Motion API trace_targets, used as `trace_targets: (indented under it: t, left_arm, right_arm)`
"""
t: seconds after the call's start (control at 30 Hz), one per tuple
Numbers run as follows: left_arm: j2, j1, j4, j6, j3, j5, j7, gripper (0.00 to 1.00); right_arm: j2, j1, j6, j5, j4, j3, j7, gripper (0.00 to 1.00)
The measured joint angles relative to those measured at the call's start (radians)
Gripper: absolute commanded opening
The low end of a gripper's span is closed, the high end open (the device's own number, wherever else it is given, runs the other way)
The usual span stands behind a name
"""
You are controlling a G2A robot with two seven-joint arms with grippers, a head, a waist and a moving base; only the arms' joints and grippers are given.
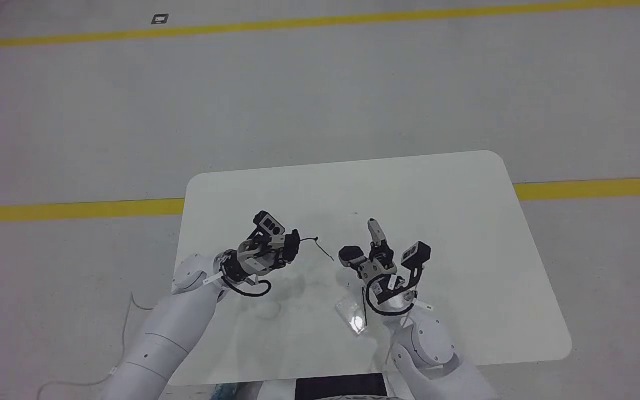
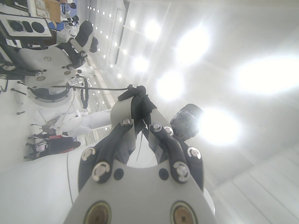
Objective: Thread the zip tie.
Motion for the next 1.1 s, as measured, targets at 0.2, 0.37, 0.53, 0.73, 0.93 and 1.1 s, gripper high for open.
trace_targets:
  t: [0.2,0.37,0.53,0.73,0.93,1.1]
  left_arm:
    - [0.000,0.000,0.000,0.000,0.000,0.000,0.000,0.00]
    - [0.000,0.000,0.000,0.000,0.000,0.000,0.000,0.00]
    - [0.000,0.000,0.000,0.000,0.000,0.000,0.000,0.00]
    - [0.000,0.000,0.000,0.000,0.000,0.000,0.000,0.00]
    - [0.000,0.000,0.000,0.000,0.000,0.000,0.000,0.00]
    - [0.000,0.000,0.000,0.000,0.000,0.000,0.000,0.00]
  right_arm:
    - [0.000,0.001,0.000,-0.003,0.000,0.002,-0.002,1.00]
    - [0.008,-0.028,-0.014,-0.039,-0.027,0.049,-0.022,1.00]
    - [0.020,-0.098,-0.046,-0.044,-0.086,0.118,-0.027,1.00]
    - [0.027,-0.139,-0.071,-0.030,-0.135,0.167,-0.009,1.00]
    - [0.026,-0.139,-0.071,-0.030,-0.134,0.166,-0.010,1.00]
    - [0.026,-0.139,-0.071,-0.030,-0.134,0.166,-0.010,1.00]
